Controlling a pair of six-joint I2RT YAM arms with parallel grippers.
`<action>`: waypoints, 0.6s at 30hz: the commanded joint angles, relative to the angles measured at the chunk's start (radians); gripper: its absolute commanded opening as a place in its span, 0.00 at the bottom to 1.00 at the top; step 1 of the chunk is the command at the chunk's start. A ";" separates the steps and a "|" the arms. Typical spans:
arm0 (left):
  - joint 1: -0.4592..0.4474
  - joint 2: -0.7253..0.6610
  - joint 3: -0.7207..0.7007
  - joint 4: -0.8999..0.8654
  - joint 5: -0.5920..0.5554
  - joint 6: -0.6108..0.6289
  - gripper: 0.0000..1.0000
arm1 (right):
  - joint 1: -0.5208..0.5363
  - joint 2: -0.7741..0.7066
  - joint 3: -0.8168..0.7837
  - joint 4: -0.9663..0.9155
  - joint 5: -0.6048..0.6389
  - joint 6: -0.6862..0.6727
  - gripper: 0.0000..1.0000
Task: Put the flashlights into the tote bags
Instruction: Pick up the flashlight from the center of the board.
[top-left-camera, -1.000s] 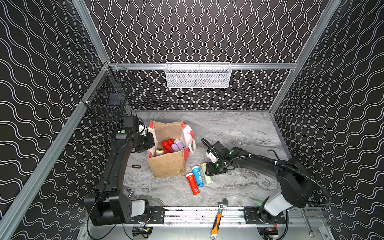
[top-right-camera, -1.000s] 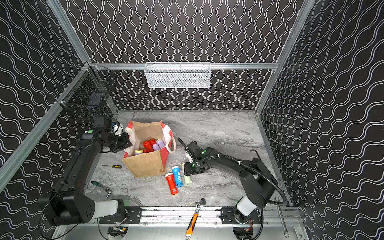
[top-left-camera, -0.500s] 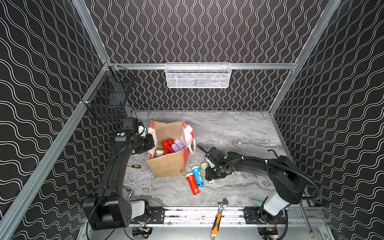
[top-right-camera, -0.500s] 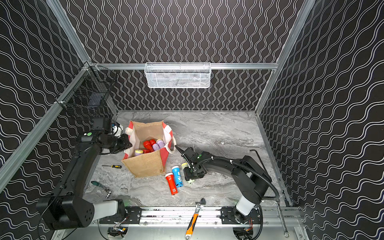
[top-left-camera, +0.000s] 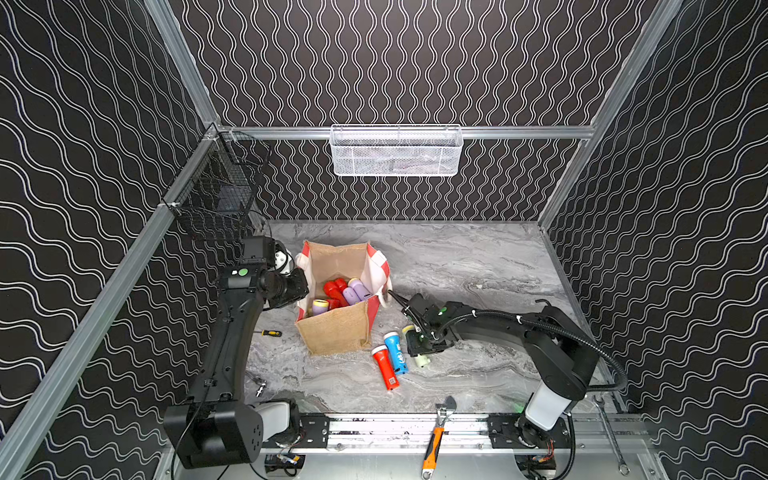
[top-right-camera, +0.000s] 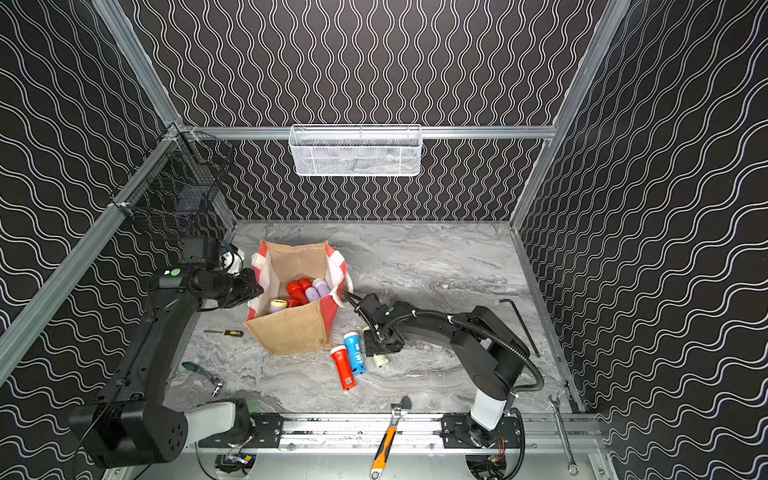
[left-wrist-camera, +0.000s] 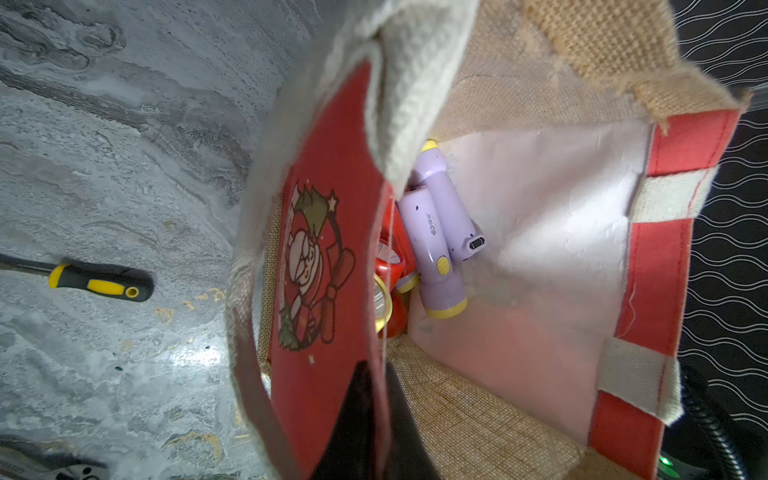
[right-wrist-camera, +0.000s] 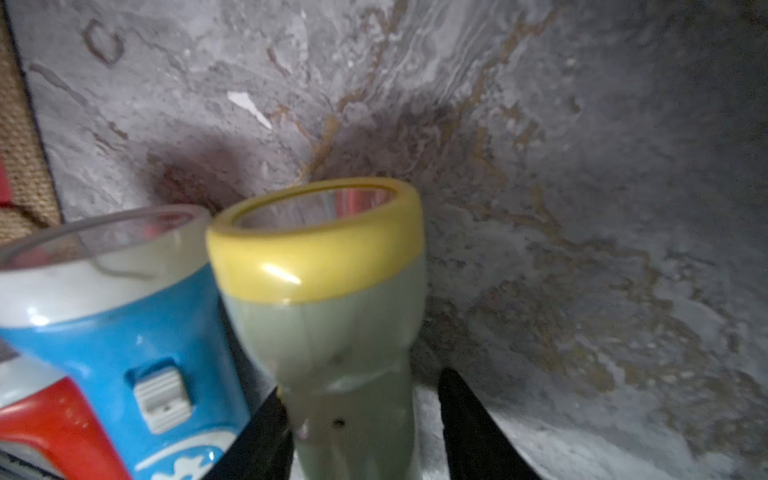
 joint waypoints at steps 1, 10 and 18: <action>0.001 -0.004 -0.008 0.015 0.010 0.013 0.09 | 0.007 0.022 -0.014 -0.031 0.020 0.000 0.52; 0.002 0.001 -0.008 0.032 0.018 0.004 0.09 | 0.012 -0.029 -0.039 -0.057 0.052 -0.036 0.43; 0.001 0.000 -0.010 0.033 0.018 0.002 0.09 | 0.012 -0.081 0.120 -0.120 0.069 -0.146 0.40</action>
